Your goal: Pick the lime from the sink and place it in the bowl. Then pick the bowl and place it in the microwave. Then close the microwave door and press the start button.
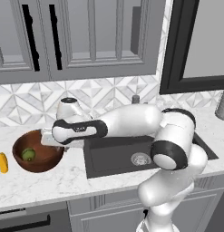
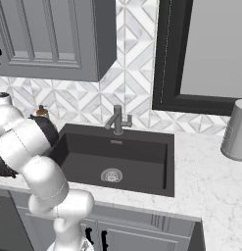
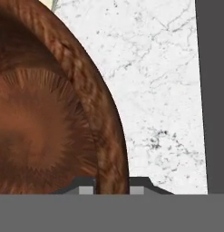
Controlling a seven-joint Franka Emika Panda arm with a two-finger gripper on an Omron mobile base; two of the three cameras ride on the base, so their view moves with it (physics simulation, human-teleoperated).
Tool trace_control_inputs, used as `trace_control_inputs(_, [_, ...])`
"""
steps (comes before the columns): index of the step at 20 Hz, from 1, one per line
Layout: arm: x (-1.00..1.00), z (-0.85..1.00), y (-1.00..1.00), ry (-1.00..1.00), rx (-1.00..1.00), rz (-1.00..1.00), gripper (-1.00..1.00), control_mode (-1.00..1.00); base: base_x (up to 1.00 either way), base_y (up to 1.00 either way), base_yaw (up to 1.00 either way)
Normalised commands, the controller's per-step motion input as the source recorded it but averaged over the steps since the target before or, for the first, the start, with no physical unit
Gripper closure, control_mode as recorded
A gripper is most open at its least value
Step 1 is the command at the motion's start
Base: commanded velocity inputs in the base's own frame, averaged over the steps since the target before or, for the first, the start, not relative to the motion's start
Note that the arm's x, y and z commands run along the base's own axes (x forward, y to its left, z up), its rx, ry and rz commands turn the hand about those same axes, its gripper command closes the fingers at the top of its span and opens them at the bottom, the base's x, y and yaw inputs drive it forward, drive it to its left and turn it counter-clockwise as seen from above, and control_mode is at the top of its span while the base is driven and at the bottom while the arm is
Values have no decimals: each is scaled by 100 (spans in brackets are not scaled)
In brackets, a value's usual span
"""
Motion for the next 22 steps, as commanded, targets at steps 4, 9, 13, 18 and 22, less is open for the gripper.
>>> trace_control_inputs(4, [-47,100,-50,-18,22,-13,100,-100,0,0,0])
trace_control_inputs(9, [-49,80,-75,0,12,-26,100,-100,0,0,0])
trace_control_inputs(13, [-51,74,-88,0,3,-36,100,-100,0,0,0])
trace_control_inputs(18, [-44,85,-82,0,1,-43,100,-100,0,0,0])
trace_control_inputs(22, [-42,78,-74,5,0,-46,100,-100,0,0,0])
